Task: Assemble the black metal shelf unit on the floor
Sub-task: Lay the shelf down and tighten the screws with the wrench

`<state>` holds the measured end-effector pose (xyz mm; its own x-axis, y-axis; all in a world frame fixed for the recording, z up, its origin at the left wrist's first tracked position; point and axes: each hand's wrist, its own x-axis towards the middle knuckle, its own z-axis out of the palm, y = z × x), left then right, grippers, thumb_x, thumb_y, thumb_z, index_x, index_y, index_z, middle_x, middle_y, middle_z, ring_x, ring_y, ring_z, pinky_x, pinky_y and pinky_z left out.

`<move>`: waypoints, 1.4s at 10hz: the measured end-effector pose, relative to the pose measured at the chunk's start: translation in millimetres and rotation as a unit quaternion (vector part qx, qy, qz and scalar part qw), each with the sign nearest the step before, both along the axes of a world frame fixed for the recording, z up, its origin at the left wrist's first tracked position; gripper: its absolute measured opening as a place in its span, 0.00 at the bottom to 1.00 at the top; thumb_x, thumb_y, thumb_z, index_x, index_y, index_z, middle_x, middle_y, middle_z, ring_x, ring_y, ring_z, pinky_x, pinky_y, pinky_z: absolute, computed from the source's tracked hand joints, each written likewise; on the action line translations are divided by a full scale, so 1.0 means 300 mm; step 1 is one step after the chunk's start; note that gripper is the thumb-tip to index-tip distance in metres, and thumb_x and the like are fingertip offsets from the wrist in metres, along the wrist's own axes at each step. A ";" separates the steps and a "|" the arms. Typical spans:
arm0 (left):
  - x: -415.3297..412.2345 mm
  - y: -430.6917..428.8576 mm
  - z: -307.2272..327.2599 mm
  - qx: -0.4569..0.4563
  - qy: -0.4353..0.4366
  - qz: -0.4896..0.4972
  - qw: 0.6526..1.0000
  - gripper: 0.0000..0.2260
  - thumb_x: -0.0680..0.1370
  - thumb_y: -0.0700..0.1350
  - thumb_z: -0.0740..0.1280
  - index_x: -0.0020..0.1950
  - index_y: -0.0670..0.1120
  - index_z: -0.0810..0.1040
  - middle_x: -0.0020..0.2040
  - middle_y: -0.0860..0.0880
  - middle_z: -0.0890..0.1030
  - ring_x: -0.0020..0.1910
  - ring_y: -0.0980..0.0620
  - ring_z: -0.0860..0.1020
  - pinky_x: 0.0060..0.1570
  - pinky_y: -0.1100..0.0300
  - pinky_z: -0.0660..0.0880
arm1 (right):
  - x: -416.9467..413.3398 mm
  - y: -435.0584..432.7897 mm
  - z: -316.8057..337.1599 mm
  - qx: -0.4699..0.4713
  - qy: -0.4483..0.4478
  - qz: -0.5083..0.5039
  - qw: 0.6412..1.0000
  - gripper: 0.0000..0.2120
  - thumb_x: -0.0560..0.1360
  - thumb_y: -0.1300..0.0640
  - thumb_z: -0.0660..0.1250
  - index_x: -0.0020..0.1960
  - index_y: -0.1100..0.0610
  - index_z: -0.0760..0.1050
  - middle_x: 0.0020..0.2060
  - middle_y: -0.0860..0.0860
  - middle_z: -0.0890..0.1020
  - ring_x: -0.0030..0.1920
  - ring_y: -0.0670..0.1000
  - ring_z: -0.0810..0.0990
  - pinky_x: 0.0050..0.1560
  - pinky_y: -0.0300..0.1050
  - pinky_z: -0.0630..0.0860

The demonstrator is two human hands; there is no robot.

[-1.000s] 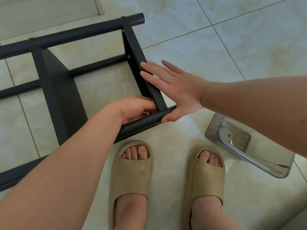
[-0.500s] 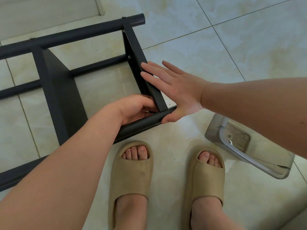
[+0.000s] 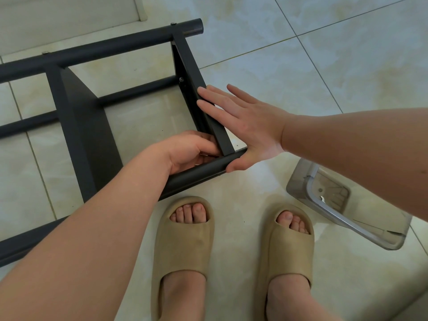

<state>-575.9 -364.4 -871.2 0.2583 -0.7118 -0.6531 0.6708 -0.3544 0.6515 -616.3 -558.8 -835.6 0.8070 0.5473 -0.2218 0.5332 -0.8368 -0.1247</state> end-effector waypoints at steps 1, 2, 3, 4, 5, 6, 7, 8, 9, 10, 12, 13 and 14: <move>-0.001 -0.004 0.000 0.006 0.004 0.006 1.000 0.09 0.77 0.31 0.62 0.53 0.37 0.80 0.49 0.37 0.83 0.47 0.42 0.83 0.54 0.49 0.80 | 0.000 0.001 0.000 0.002 0.001 0.001 1.000 0.61 0.66 0.22 0.58 0.82 0.60 0.41 0.82 0.58 0.44 0.82 0.57 0.42 0.80 0.58 0.40; -0.006 -0.007 0.002 0.024 -0.006 -0.020 0.999 0.08 0.78 0.36 0.63 0.50 0.39 0.82 0.46 0.40 0.84 0.44 0.47 0.82 0.48 0.54 0.81 | 0.000 0.001 0.000 0.003 0.001 0.000 1.000 0.61 0.66 0.22 0.58 0.83 0.60 0.41 0.82 0.58 0.44 0.82 0.57 0.42 0.80 0.58 0.40; -0.007 -0.005 0.003 0.032 -0.034 -0.032 0.998 0.06 0.78 0.36 0.65 0.48 0.39 0.83 0.42 0.42 0.84 0.38 0.49 0.83 0.38 0.59 0.80 | 0.000 0.001 0.000 0.003 0.001 0.000 1.000 0.61 0.66 0.22 0.58 0.82 0.60 0.41 0.82 0.59 0.44 0.82 0.57 0.42 0.80 0.59 0.40; -0.008 -0.002 0.006 0.020 -0.023 -0.014 0.999 0.07 0.78 0.33 0.64 0.46 0.39 0.82 0.38 0.42 0.85 0.35 0.49 0.84 0.35 0.60 0.80 | 0.000 0.000 0.000 0.004 -0.001 0.001 1.000 0.61 0.66 0.22 0.58 0.82 0.60 0.41 0.82 0.59 0.44 0.82 0.57 0.42 0.80 0.59 0.41; -0.007 -0.002 0.010 0.008 -0.004 -0.004 1.000 0.11 0.77 0.30 0.63 0.42 0.39 0.84 0.40 0.40 0.84 0.37 0.47 0.84 0.39 0.57 0.82 | 0.000 -0.001 -0.001 0.004 -0.002 0.001 1.000 0.61 0.66 0.22 0.58 0.83 0.60 0.42 0.82 0.59 0.44 0.82 0.57 0.42 0.80 0.59 0.41; -0.004 -0.002 0.014 -0.003 0.008 0.003 1.000 0.11 0.76 0.29 0.62 0.45 0.38 0.82 0.42 0.39 0.84 0.40 0.45 0.84 0.43 0.55 0.83 | 0.000 -0.001 -0.003 0.002 -0.002 -0.001 1.000 0.61 0.66 0.21 0.58 0.83 0.60 0.42 0.82 0.58 0.44 0.82 0.57 0.42 0.80 0.59 0.41; -0.004 -0.003 0.020 -0.013 0.020 0.005 1.000 0.10 0.77 0.28 0.59 0.50 0.37 0.78 0.44 0.40 0.84 0.41 0.45 0.84 0.45 0.55 0.82 | -0.001 0.000 -0.004 0.005 -0.004 -0.001 1.000 0.61 0.66 0.21 0.58 0.83 0.60 0.42 0.82 0.58 0.44 0.82 0.57 0.42 0.80 0.59 0.41; -0.005 -0.007 0.021 0.002 0.021 0.007 1.000 0.09 0.78 0.30 0.60 0.51 0.37 0.79 0.45 0.40 0.83 0.41 0.46 0.83 0.45 0.55 0.82 | 0.000 -0.001 -0.004 0.007 -0.004 0.000 1.000 0.61 0.66 0.21 0.58 0.83 0.60 0.42 0.82 0.59 0.45 0.82 0.57 0.42 0.80 0.59 0.41; -0.011 -0.009 0.027 0.032 -0.009 -0.033 0.999 0.08 0.79 0.36 0.62 0.49 0.38 0.81 0.40 0.43 0.83 0.36 0.50 0.82 0.37 0.59 0.80 | -0.001 0.000 -0.002 0.004 -0.002 -0.001 1.000 0.61 0.66 0.21 0.57 0.83 0.60 0.42 0.82 0.59 0.44 0.82 0.57 0.42 0.80 0.59 0.41; -0.014 -0.007 0.026 0.040 -0.045 -0.032 0.998 0.06 0.79 0.35 0.64 0.47 0.38 0.81 0.36 0.43 0.82 0.32 0.51 0.81 0.33 0.62 0.79 | -0.001 0.001 -0.001 0.004 0.000 -0.001 1.000 0.61 0.66 0.22 0.58 0.83 0.60 0.42 0.82 0.58 0.44 0.82 0.57 0.42 0.80 0.59 0.41; -0.009 -0.003 0.012 0.016 -0.019 -0.008 1.000 0.08 0.78 0.30 0.62 0.48 0.37 0.81 0.42 0.39 0.84 0.38 0.46 0.84 0.44 0.56 0.81 | -0.001 0.001 -0.001 0.005 -0.001 -0.001 1.000 0.61 0.66 0.22 0.57 0.83 0.60 0.42 0.82 0.59 0.44 0.82 0.57 0.42 0.80 0.59 0.41; -0.006 -0.002 0.012 -0.001 -0.005 0.002 1.000 0.10 0.77 0.29 0.62 0.45 0.38 0.81 0.40 0.41 0.84 0.37 0.47 0.84 0.42 0.57 0.82 | 0.000 0.000 -0.001 0.003 0.000 -0.001 1.000 0.61 0.66 0.22 0.57 0.83 0.60 0.42 0.82 0.59 0.44 0.82 0.57 0.42 0.80 0.59 0.41; -0.003 -0.003 0.011 -0.011 0.002 0.007 1.000 0.10 0.77 0.28 0.61 0.47 0.38 0.80 0.42 0.41 0.84 0.39 0.47 0.84 0.44 0.56 0.82 | 0.000 0.000 -0.001 0.005 -0.002 0.000 1.000 0.61 0.66 0.22 0.58 0.83 0.60 0.42 0.82 0.59 0.45 0.82 0.57 0.42 0.80 0.58 0.41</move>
